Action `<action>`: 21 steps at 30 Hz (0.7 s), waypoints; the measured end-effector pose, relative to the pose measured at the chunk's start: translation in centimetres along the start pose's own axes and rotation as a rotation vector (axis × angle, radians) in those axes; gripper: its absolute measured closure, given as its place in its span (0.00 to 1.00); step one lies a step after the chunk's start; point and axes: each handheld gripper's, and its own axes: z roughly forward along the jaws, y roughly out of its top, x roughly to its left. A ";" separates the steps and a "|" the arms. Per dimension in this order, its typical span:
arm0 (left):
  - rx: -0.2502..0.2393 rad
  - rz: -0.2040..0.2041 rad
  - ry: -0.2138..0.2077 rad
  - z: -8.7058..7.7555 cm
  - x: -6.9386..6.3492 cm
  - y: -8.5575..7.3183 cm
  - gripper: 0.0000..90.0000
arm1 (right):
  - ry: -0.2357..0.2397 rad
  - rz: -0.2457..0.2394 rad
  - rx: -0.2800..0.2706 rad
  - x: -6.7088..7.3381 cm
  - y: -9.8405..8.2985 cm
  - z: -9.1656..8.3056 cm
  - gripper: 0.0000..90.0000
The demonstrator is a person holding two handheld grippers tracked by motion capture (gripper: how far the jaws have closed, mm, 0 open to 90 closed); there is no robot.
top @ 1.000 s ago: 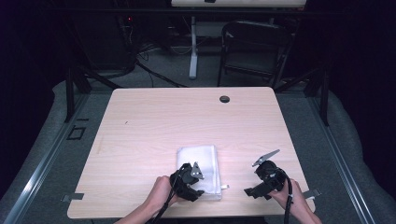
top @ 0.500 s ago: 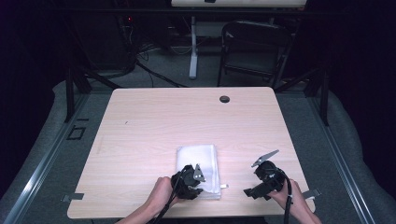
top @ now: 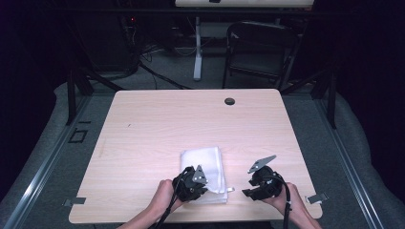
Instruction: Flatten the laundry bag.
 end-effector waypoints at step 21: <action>-0.060 -0.026 0.017 -0.7 0.4 -0.2 0.92 | 0.102 -0.101 -0.043 2.9 4.0 5.9 1.00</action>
